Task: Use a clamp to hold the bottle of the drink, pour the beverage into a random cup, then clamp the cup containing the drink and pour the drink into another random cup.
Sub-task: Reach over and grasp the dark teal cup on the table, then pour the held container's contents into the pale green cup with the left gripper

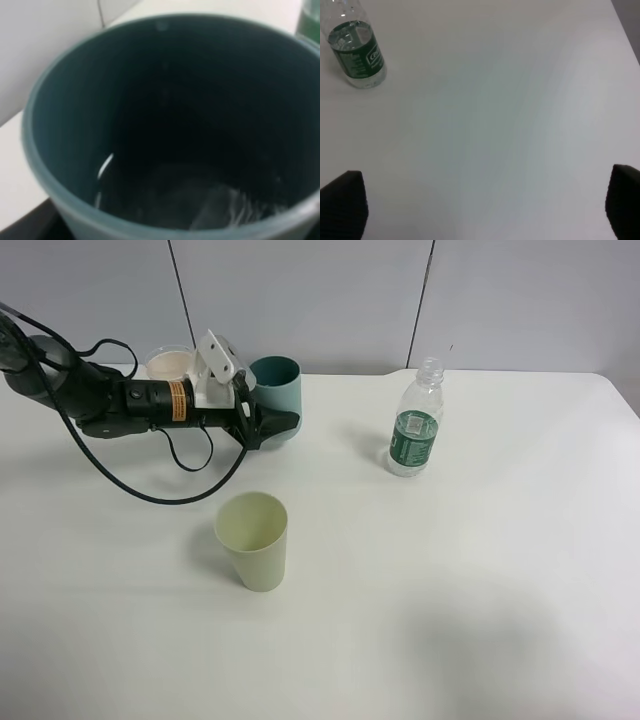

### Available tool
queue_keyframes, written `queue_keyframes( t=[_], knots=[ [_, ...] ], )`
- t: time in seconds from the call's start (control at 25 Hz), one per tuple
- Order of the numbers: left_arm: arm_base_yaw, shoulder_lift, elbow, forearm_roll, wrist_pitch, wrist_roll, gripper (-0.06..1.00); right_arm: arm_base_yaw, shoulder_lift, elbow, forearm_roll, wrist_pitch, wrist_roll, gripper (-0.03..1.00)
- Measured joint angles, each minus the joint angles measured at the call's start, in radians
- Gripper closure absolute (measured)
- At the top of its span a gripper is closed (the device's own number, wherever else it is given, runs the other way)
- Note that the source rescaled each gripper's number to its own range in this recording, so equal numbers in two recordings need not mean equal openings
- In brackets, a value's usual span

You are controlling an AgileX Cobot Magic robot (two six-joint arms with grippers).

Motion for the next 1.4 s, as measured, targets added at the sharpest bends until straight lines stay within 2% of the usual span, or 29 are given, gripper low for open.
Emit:
queue_keyframes(
  t=[0.2, 0.6, 0.88, 1.2, 1.4],
  knots=[
    [0.0, -0.049, 0.058, -0.036, 0.045, 0.0, 0.93, 0.0, 0.0, 0.0, 0.0, 0.0, 0.0, -0.03],
    [0.001, -0.147, 0.195, -0.169, 0.106, 0.025, 0.93, 0.0, 0.0, 0.0, 0.0, 0.0, 0.0, -0.03],
    [0.012, -0.234, 0.323, -0.293, 0.126, 0.142, 0.93, 0.0, 0.0, 0.0, 0.0, 0.0, 0.0, -0.03],
    [0.012, -0.352, 0.442, -0.428, 0.163, 0.228, 0.93, 0.0, 0.0, 0.0, 0.0, 0.0, 0.0, -0.03],
    [0.012, -0.443, 0.525, -0.531, 0.173, 0.327, 0.93, 0.0, 0.0, 0.0, 0.0, 0.0, 0.0, -0.03]
  ],
)
